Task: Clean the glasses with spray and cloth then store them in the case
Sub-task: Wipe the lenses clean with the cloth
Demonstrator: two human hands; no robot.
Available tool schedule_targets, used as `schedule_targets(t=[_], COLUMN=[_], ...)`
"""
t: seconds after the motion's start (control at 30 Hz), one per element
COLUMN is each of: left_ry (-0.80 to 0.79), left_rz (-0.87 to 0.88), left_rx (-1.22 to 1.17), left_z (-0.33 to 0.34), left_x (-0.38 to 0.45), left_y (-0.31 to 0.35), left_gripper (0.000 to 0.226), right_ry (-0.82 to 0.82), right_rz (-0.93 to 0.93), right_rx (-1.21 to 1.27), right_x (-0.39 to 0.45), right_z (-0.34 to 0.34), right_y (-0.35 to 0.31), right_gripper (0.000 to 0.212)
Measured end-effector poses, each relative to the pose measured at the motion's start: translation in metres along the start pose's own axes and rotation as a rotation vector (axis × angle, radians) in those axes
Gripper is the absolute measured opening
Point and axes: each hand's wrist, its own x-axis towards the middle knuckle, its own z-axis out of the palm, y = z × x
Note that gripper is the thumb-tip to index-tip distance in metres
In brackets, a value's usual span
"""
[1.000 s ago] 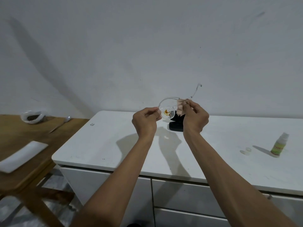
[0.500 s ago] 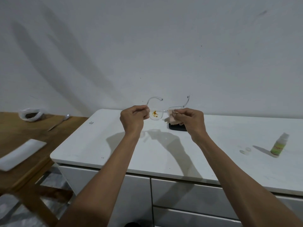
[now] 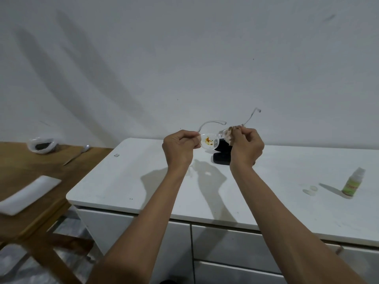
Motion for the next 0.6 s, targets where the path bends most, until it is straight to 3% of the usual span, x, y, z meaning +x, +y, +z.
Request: schedule_targets(t=[0.1,0.23,0.6], left_ry=[-0.005,0.007,0.001], left_rz=[0.046,0.079,-0.011], left_rx=[-0.004,-0.013,-0.009], left_z=[0.011,0.018,-0.012], left_x=[-0.005,-0.005,0.020], left_y=[0.004,0.008,0.001], left_gripper=[0.010,0.008,0.017], right_ry=[0.037,-0.103,-0.676], right_rz=[0.120,0.190,0.117], right_rx=[0.210,0.368,-0.077], right_x=[0.004,0.003,0.017], right_z=[0.012,0.012,-0.033], right_y=[0.001,-0.006,-0.023], right_gripper=[0.024,0.025,0.013])
